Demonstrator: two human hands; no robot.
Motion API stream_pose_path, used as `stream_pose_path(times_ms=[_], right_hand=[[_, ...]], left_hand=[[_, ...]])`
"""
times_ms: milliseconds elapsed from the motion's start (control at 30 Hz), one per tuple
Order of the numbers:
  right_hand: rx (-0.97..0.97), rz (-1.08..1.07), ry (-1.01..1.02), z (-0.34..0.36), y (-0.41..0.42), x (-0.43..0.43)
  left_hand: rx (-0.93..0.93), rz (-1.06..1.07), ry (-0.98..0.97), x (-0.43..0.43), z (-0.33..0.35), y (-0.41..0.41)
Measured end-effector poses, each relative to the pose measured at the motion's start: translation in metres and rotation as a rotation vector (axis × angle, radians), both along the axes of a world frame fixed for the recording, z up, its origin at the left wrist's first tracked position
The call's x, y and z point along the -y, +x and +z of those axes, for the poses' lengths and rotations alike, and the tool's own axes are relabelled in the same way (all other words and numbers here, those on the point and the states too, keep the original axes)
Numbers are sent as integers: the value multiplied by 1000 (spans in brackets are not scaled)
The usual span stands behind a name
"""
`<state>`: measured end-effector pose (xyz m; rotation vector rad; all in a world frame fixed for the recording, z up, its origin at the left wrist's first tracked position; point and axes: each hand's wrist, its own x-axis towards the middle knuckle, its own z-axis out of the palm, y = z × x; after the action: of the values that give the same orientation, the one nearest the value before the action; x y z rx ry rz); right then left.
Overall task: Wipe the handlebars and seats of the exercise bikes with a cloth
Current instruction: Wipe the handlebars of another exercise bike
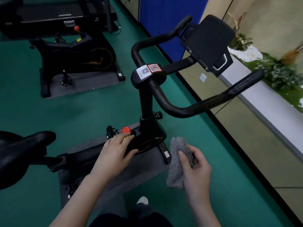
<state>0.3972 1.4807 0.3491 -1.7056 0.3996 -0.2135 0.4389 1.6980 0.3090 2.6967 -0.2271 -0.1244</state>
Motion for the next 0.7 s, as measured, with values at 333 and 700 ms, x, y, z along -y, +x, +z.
stream_pose_path(times_ms=[333,700], right_hand=[[182,2,-126,34,57,-34],[300,-319,-584,56,139,-87]], left_hand=[[249,-97,-130,0,35,84],[512,-390,-229,-19,70,208]])
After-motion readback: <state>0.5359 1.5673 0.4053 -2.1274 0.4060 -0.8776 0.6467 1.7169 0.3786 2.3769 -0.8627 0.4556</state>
